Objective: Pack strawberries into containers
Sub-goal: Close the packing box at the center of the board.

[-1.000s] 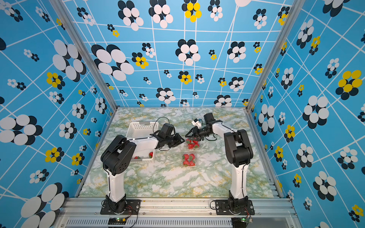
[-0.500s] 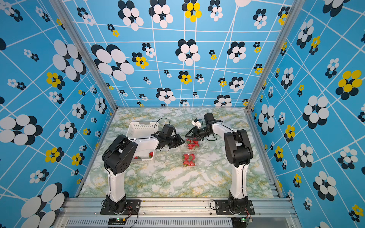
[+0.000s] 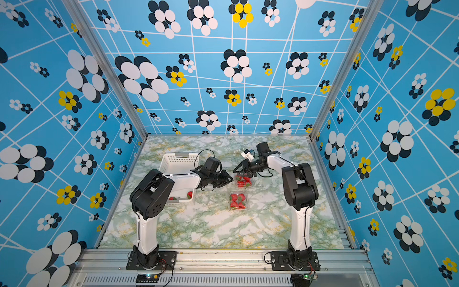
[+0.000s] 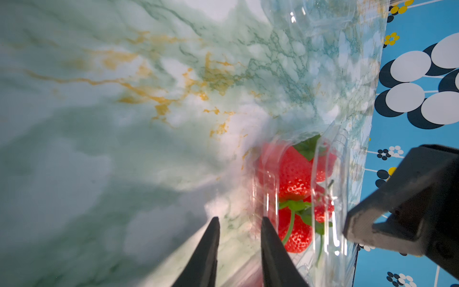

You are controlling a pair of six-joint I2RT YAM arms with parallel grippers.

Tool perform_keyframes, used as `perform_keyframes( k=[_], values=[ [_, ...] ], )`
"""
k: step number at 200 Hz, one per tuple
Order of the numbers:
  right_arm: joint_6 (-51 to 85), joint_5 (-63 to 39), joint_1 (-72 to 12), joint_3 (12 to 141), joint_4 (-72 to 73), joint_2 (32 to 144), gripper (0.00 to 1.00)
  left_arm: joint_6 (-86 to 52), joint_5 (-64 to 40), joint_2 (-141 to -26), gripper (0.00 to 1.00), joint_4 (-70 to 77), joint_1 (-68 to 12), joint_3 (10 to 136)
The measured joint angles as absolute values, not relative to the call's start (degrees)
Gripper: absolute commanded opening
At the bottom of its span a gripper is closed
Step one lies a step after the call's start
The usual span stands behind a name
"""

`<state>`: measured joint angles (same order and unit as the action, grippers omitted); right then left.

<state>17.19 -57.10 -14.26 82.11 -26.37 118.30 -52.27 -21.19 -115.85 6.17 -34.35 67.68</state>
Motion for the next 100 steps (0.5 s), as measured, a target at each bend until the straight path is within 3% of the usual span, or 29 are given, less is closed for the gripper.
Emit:
perform_keyframes(
  k=[100],
  values=[
    [17.2, -57.1, -14.2, 81.5, -26.3, 118.3, 0.44, -52.5, -21.2, -115.8, 0.3, 6.8, -34.5, 66.9]
  ],
)
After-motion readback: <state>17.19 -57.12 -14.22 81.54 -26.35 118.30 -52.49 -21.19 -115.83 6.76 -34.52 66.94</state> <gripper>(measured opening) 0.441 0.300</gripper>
